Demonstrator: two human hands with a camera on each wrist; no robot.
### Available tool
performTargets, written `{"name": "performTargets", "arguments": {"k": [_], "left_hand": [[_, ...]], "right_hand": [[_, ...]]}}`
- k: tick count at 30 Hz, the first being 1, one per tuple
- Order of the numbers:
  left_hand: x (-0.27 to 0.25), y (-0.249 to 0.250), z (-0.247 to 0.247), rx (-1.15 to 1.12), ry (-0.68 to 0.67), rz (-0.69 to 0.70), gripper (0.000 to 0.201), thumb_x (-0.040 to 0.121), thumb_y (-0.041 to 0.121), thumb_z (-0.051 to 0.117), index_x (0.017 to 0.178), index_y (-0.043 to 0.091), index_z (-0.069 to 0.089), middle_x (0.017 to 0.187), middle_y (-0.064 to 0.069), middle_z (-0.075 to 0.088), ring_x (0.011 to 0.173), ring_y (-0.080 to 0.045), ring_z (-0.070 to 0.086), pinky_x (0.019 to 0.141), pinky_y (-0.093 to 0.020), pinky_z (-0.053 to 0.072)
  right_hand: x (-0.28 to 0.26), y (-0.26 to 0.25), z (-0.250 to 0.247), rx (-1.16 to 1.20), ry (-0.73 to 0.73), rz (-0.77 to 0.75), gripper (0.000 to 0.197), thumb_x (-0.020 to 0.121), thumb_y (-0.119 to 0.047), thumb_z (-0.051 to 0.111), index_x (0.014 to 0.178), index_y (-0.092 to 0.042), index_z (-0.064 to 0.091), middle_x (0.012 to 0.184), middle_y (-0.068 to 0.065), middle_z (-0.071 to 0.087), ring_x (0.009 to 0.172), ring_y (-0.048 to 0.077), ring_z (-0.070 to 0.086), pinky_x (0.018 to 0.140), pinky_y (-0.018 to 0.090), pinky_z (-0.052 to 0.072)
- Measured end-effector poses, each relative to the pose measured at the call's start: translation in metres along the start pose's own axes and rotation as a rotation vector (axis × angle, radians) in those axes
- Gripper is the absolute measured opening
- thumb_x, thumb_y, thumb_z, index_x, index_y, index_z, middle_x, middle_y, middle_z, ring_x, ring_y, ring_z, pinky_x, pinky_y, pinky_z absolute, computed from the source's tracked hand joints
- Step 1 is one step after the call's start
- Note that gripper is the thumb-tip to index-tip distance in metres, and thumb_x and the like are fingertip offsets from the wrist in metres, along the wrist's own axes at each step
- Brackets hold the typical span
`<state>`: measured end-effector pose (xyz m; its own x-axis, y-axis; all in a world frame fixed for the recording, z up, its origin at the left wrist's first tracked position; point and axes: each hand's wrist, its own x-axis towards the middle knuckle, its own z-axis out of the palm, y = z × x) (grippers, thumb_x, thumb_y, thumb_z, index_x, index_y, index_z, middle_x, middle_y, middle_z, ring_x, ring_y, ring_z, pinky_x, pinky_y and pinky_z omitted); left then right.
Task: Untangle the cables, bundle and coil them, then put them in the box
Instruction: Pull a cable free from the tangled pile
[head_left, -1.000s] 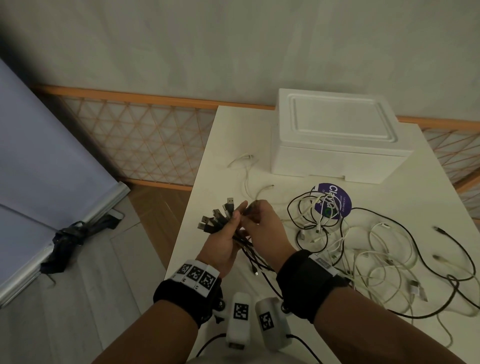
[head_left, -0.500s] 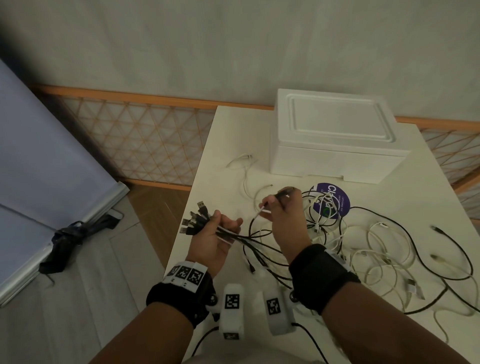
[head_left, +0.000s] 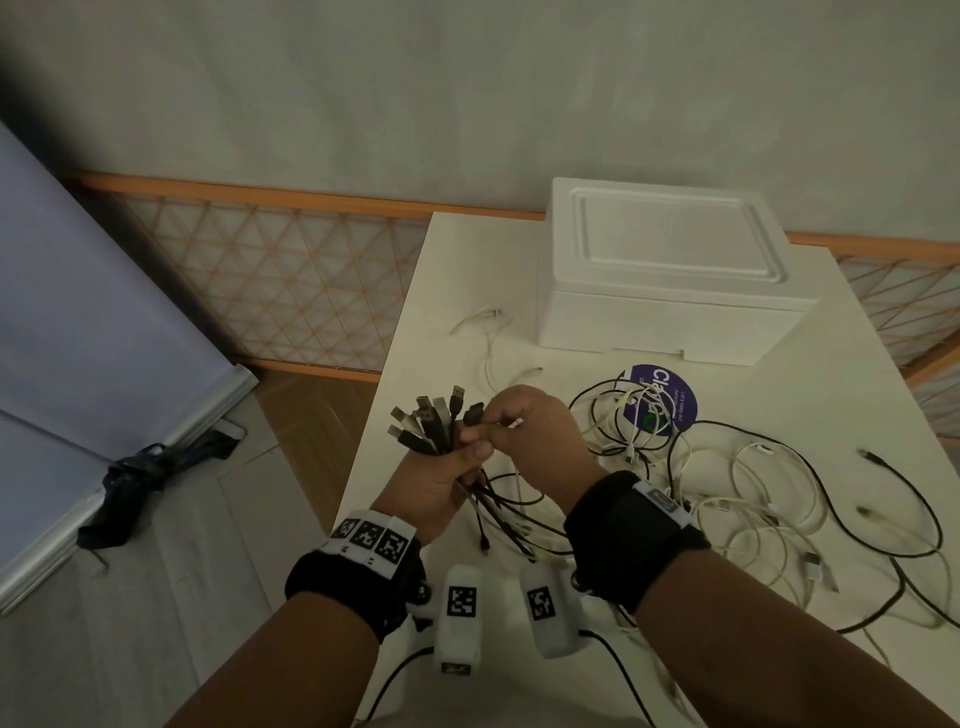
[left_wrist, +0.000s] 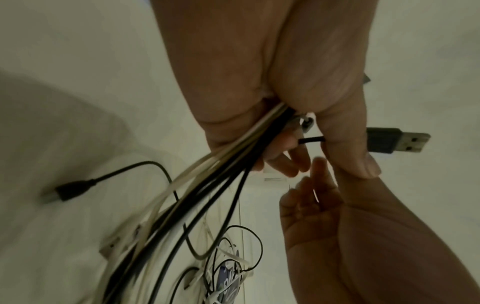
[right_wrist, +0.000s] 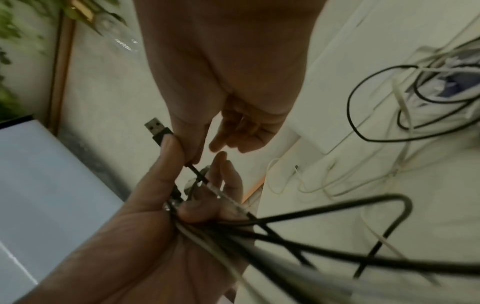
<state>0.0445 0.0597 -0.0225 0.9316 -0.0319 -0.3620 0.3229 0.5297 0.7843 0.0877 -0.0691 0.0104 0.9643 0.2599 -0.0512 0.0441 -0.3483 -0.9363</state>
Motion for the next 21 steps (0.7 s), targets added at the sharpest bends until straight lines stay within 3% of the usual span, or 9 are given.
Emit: {"name": "performTargets", "arguments": {"k": [2,4,7,8,10,14,17,21], "left_hand": [[-0.001,0.000,0.000,0.030,0.010,0.002,0.018,0.074,0.002,0.072,0.087,0.012,0.065,0.057,0.006,0.053,0.046,-0.005,0.041,0.058,-0.028,0.038],[-0.001,-0.001,0.001,0.020,0.044,0.021,0.011,0.073,0.009,0.067,0.079,0.010,0.058,0.055,0.004,0.047,0.044,-0.006,0.037,0.054,-0.026,0.039],[0.005,-0.002,-0.003,-0.065,0.175,-0.014,0.020,0.084,0.019,0.064,0.072,0.016,0.048,0.052,0.004,0.035,0.042,-0.008,0.030,0.051,-0.025,0.035],[0.006,-0.002,-0.006,-0.103,0.233,-0.032,0.024,0.089,0.023,0.061,0.070,0.017,0.047,0.050,0.005,0.033,0.041,-0.008,0.028,0.050,-0.025,0.035],[0.008,-0.003,-0.014,-0.161,0.338,-0.058,0.036,0.092,0.032,0.058,0.064,0.018,0.042,0.048,0.006,0.030,0.038,-0.008,0.026,0.045,-0.023,0.035],[0.006,-0.006,-0.024,-0.180,0.487,-0.108,0.046,0.091,0.038,0.060,0.057,0.018,0.036,0.045,0.006,0.029,0.036,-0.008,0.023,0.038,-0.021,0.032],[0.006,-0.009,-0.034,-0.145,0.544,-0.134,0.046,0.091,0.040,0.060,0.058,0.018,0.036,0.043,0.007,0.029,0.033,-0.008,0.023,0.038,-0.019,0.031],[0.008,-0.017,-0.044,-0.042,0.585,-0.172,0.042,0.091,0.040,0.060,0.062,0.017,0.040,0.042,0.006,0.032,0.033,-0.009,0.026,0.046,-0.026,0.035]], "right_hand": [[-0.002,0.000,-0.002,-0.043,-0.026,-0.029,0.016,0.076,-0.016,0.077,0.069,-0.028,0.069,0.083,-0.012,0.054,0.077,0.000,0.051,0.073,0.014,0.040],[-0.005,0.004,-0.005,-0.054,-0.080,-0.025,0.011,0.083,-0.020,0.070,0.091,-0.027,0.071,0.088,-0.010,0.057,0.081,0.005,0.055,0.075,0.014,0.041],[-0.013,0.020,-0.015,-0.249,-0.391,0.095,0.033,0.086,-0.038,0.064,0.116,-0.029,0.055,0.091,-0.009,0.064,0.084,0.008,0.060,0.076,0.022,0.047],[-0.017,0.030,-0.017,-0.400,-0.476,0.089,0.033,0.085,-0.045,0.062,0.114,-0.029,0.055,0.087,-0.009,0.063,0.081,0.007,0.060,0.074,0.024,0.046],[-0.026,0.045,-0.023,-0.643,-0.485,-0.010,0.027,0.087,-0.051,0.056,0.098,-0.026,0.062,0.079,-0.010,0.060,0.078,0.009,0.056,0.070,0.027,0.044],[-0.038,0.055,-0.044,-0.787,-0.218,-0.114,0.044,0.093,-0.053,0.045,0.065,-0.018,0.048,0.063,-0.006,0.045,0.065,0.014,0.046,0.063,0.031,0.038],[-0.044,0.062,-0.064,-0.914,-0.161,0.032,0.051,0.093,-0.059,0.037,0.066,-0.017,0.049,0.062,-0.004,0.048,0.065,0.017,0.052,0.062,0.031,0.042],[-0.042,0.071,-0.074,-0.976,-0.235,0.264,0.042,0.086,-0.061,0.047,0.076,-0.021,0.056,0.077,-0.004,0.057,0.078,0.017,0.057,0.073,0.033,0.050]]}}
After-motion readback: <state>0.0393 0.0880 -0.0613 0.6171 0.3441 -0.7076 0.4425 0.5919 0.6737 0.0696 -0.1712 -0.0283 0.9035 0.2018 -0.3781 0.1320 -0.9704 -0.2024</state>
